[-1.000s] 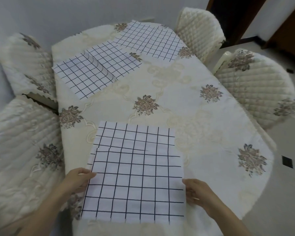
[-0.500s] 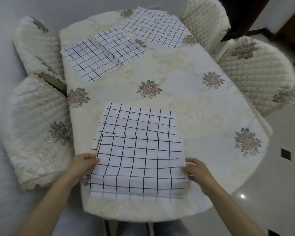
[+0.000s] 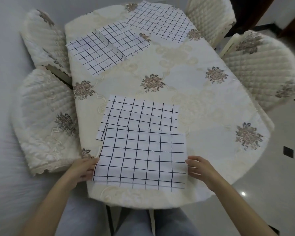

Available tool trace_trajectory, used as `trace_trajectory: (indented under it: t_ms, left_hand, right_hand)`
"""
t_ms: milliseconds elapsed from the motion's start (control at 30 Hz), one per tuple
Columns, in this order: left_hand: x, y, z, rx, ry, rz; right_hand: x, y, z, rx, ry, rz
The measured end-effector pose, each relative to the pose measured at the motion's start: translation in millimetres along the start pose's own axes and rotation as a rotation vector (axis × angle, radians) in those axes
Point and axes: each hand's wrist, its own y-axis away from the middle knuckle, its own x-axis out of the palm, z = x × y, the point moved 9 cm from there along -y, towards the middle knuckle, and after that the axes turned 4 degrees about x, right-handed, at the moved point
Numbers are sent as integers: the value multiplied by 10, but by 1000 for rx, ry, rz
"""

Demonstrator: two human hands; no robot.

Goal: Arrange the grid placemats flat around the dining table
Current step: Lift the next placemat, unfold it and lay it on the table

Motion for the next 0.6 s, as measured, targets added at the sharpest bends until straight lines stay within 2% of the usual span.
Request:
trace_trajectory:
  t_ms: [100, 200, 333, 500, 533, 600]
  left_hand:
    - [37, 93, 97, -19, 93, 48]
    - [81, 145, 266, -58, 290, 11]
    - [311, 244, 609, -191, 627, -60]
    - [767, 480, 882, -323, 863, -19]
    - [857, 528, 909, -343, 896, -6]
    - [1023, 594, 965, -367, 925, 12]
  right_hand:
    - [-28, 20, -59, 5, 51, -8]
    - [-35, 35, -100, 12, 102, -21]
    - [-35, 31, -81, 22, 261, -70]
    - [-75, -27, -9, 85, 422, -89]
    - [-89, -51, 26, 89, 530, -99]
    - [-142, -104, 192, 48, 905, -183]
